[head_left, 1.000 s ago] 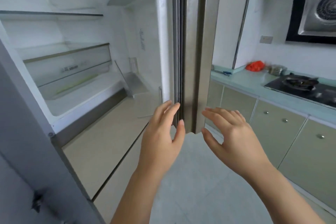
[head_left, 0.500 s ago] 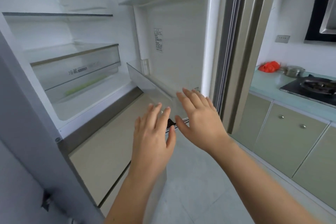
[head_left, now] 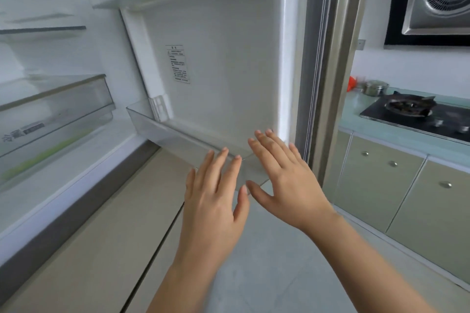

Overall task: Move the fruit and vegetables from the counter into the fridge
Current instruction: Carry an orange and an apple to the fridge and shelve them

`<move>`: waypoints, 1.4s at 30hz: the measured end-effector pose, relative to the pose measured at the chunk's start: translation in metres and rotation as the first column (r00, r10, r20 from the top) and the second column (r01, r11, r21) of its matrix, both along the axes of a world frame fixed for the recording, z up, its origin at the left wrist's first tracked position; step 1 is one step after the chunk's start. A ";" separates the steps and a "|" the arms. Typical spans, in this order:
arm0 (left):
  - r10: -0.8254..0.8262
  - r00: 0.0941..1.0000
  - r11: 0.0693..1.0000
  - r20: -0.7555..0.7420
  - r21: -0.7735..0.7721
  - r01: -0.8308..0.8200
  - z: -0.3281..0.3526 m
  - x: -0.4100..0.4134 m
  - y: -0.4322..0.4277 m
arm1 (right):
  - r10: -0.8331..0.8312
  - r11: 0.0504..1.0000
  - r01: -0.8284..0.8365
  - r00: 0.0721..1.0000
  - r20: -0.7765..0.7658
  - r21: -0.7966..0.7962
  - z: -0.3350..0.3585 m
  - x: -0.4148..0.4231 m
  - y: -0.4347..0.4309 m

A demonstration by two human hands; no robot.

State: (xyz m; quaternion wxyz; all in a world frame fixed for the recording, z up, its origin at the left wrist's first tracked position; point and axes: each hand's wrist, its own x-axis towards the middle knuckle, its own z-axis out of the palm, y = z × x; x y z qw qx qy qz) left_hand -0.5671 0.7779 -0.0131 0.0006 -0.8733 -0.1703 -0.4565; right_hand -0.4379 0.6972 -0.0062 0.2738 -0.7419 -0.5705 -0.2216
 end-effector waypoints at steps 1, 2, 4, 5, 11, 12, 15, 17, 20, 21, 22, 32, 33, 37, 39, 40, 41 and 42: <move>-0.013 1.000 1.000 -0.006 0.003 0.013 -0.001 0.008 0.001 | -0.002 1.000 0.002 1.000 -0.006 -0.005 0.001 0.009 -0.002; -0.027 1.000 1.000 -0.011 0.008 0.027 -0.001 0.015 0.003 | -0.007 1.000 0.006 1.000 -0.013 -0.012 0.002 0.017 -0.004; -0.052 0.999 0.998 -0.014 0.021 0.052 -0.002 0.031 0.007 | -0.025 0.999 0.025 0.999 -0.024 -0.021 0.004 0.034 -0.006; -0.059 0.998 0.998 -0.016 0.020 0.060 -0.003 0.039 0.009 | -0.037 0.999 0.036 0.999 -0.025 -0.023 0.005 0.043 -0.007; -0.050 0.998 0.999 -0.029 0.004 0.050 -0.003 0.083 0.018 | -0.104 0.995 0.105 0.994 -0.016 0.002 0.009 0.087 -0.003; -0.050 0.998 0.999 -0.032 0.007 0.050 -0.003 0.090 0.020 | -0.113 0.994 0.113 0.993 -0.015 0.006 0.009 0.092 -0.001; -0.047 0.998 0.999 -0.046 0.016 0.048 -0.004 0.112 0.024 | -0.133 0.990 0.133 0.991 0.000 0.039 0.007 0.108 0.003; -0.039 0.998 0.999 -0.056 0.010 0.039 -0.006 0.126 0.025 | -0.143 0.987 0.142 0.990 0.006 0.078 0.006 0.115 0.005; -0.037 0.997 0.999 -0.073 0.008 0.038 -0.008 0.142 0.030 | -0.161 0.980 0.155 0.986 0.043 0.122 0.006 0.123 0.010; -0.038 0.996 0.999 -0.076 0.011 0.039 -0.008 0.147 0.033 | -0.171 0.979 0.164 0.984 0.053 0.124 0.005 0.126 0.013; -0.040 0.996 0.999 -0.077 0.016 0.041 -0.008 0.151 0.036 | -0.185 0.977 0.177 0.981 0.060 0.121 0.005 0.128 0.017; -0.050 0.997 0.996 -0.058 0.071 0.054 0.007 0.206 0.083 | -0.373 0.928 0.372 0.921 0.109 0.031 0.005 0.185 0.061; -0.046 0.997 0.996 -0.065 0.079 0.051 0.009 0.213 0.089 | -0.378 0.926 0.377 0.919 0.109 0.033 0.006 0.191 0.065; -0.049 0.995 0.994 -0.087 0.090 0.057 0.016 0.239 0.110 | -0.363 0.932 0.361 0.926 0.106 0.038 0.008 0.215 0.078; -0.051 0.995 0.994 -0.090 0.089 0.060 0.019 0.251 0.120 | -0.362 0.932 0.360 0.927 0.101 0.033 0.009 0.225 0.085; -0.057 0.994 0.994 -0.094 0.086 0.065 0.019 0.256 0.124 | -0.366 0.931 0.365 0.926 0.097 0.032 0.009 0.229 0.089; -0.063 0.993 0.994 -0.101 0.087 0.072 0.020 0.261 0.128 | -0.371 0.928 0.370 0.924 0.090 0.031 0.009 0.234 0.092; -0.067 0.992 0.993 -0.106 0.092 0.077 0.019 0.265 0.132 | -0.377 0.926 0.376 0.922 0.082 0.030 0.009 0.238 0.096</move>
